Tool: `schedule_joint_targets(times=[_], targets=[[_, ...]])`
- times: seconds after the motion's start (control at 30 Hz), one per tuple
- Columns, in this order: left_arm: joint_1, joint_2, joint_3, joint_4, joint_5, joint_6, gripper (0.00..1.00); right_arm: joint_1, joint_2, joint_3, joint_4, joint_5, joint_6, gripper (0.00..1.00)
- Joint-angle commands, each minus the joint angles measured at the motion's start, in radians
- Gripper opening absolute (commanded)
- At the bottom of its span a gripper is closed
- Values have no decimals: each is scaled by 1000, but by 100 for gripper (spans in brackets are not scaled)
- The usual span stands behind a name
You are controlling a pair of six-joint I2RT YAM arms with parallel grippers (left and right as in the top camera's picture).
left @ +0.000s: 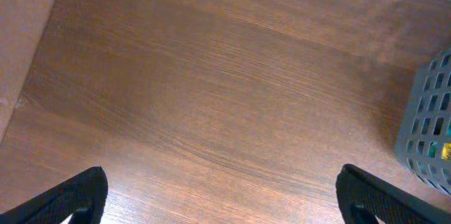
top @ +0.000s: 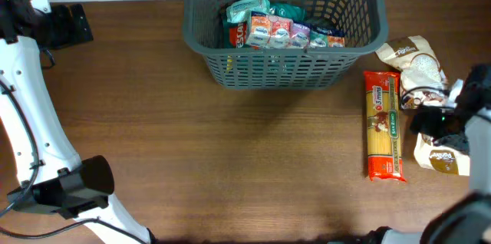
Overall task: Pack container
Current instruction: 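Reach the right gripper to the dried-mushroom bag and grasp it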
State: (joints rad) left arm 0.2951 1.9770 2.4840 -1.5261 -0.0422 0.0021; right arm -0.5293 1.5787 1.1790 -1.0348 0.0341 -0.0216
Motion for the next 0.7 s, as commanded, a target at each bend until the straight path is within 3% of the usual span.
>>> schedule_joint_targets(times=[0.0, 0.67], targets=[[3, 4, -1, -1, -7, -13, 99, -37, 93, 1, 17, -80, 35, 89], [3, 4, -1, -1, -7, -13, 99, -42, 163, 20, 284, 30, 39, 90]])
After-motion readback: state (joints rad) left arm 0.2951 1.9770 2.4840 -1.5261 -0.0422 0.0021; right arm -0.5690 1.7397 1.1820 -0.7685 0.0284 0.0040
